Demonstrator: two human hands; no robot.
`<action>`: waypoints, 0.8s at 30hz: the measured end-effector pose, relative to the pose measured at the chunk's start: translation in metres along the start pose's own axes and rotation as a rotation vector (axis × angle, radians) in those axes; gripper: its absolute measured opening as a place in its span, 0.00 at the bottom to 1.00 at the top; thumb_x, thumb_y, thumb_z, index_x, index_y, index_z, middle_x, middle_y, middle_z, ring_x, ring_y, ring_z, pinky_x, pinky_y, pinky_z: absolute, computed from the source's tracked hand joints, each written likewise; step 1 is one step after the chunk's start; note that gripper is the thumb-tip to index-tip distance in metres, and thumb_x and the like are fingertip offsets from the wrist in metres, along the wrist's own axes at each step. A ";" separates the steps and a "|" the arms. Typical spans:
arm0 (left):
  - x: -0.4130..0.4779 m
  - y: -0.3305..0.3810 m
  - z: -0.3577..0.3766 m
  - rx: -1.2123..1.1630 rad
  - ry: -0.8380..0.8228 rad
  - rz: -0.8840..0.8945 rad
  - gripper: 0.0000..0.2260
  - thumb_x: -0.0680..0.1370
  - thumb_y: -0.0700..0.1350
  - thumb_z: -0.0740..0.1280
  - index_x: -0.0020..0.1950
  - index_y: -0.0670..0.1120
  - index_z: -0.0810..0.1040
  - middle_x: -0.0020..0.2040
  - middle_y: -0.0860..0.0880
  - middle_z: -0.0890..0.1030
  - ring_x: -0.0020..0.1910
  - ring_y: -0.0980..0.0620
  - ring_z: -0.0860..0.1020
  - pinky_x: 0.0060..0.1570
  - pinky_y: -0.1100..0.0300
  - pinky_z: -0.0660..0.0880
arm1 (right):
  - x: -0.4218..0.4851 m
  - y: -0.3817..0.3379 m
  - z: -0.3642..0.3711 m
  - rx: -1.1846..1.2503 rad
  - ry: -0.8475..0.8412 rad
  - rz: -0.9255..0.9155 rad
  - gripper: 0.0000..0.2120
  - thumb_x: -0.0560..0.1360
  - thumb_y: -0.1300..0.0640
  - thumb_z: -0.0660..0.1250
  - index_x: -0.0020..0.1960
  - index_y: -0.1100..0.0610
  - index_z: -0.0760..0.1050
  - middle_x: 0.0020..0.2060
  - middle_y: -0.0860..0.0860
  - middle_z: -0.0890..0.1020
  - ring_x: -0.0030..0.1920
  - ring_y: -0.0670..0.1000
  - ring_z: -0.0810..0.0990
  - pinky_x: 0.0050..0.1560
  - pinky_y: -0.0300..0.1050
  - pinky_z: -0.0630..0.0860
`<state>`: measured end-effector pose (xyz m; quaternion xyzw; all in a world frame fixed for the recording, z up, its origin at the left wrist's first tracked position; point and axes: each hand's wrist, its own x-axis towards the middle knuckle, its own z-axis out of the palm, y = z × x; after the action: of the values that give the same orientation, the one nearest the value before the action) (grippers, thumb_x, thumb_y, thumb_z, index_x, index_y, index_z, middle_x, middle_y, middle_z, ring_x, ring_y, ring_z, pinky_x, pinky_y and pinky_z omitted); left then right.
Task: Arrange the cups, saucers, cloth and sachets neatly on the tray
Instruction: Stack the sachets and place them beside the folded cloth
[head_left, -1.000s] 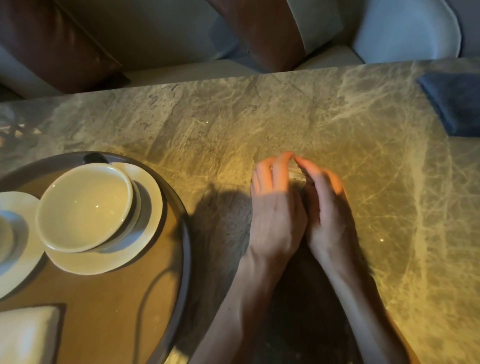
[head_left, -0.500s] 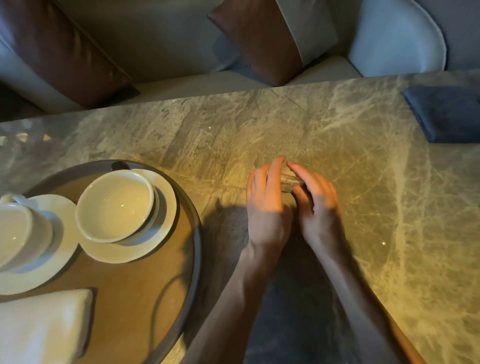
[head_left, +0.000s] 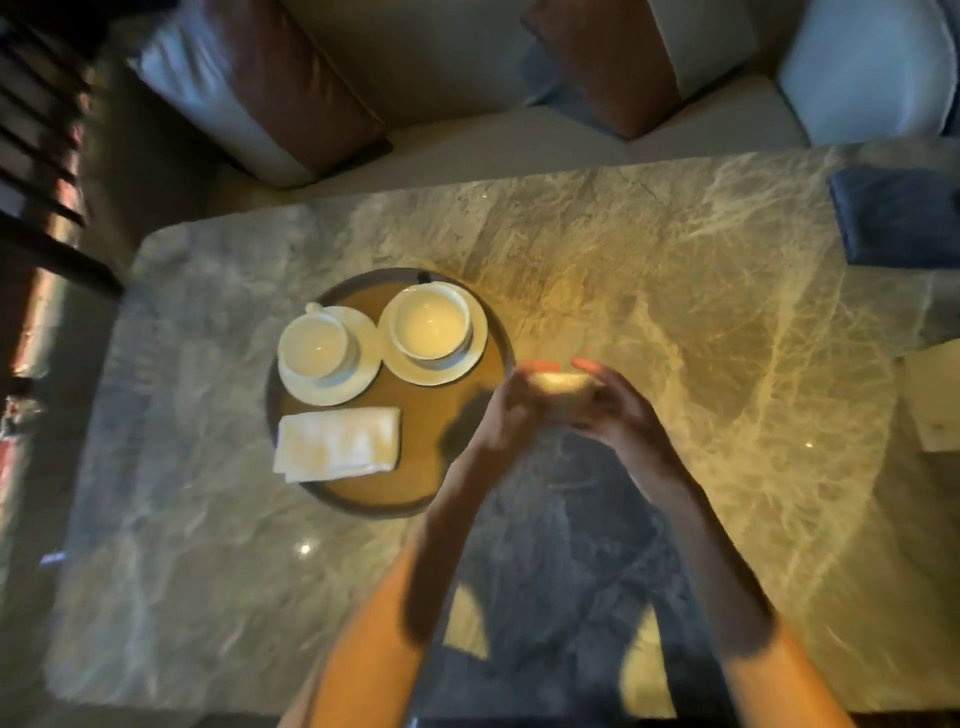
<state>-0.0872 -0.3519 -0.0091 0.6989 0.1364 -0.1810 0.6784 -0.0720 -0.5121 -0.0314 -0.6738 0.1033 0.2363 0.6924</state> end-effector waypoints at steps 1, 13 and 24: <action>-0.018 0.001 -0.008 -0.071 -0.020 -0.038 0.20 0.72 0.45 0.65 0.62 0.40 0.72 0.52 0.38 0.76 0.49 0.44 0.76 0.52 0.44 0.75 | -0.014 -0.003 0.009 0.041 -0.010 0.019 0.22 0.76 0.73 0.62 0.67 0.59 0.73 0.56 0.58 0.78 0.53 0.52 0.79 0.50 0.47 0.81; -0.142 0.066 -0.054 -0.143 0.078 -0.049 0.15 0.80 0.34 0.59 0.67 0.39 0.71 0.60 0.36 0.78 0.57 0.40 0.81 0.57 0.45 0.80 | -0.105 -0.059 0.072 -0.212 -0.198 -0.134 0.15 0.79 0.51 0.61 0.64 0.37 0.72 0.66 0.47 0.75 0.65 0.47 0.75 0.61 0.45 0.78; -0.189 0.095 -0.120 0.006 0.117 0.052 0.13 0.77 0.35 0.62 0.54 0.50 0.77 0.45 0.61 0.84 0.48 0.62 0.82 0.43 0.73 0.76 | -0.128 -0.100 0.130 -0.608 -0.357 -0.400 0.32 0.72 0.57 0.74 0.69 0.37 0.67 0.71 0.39 0.67 0.71 0.38 0.66 0.67 0.33 0.68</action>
<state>-0.2069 -0.2261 0.1607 0.7137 0.1568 -0.1226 0.6715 -0.1591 -0.4063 0.1257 -0.8032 -0.2263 0.2301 0.5008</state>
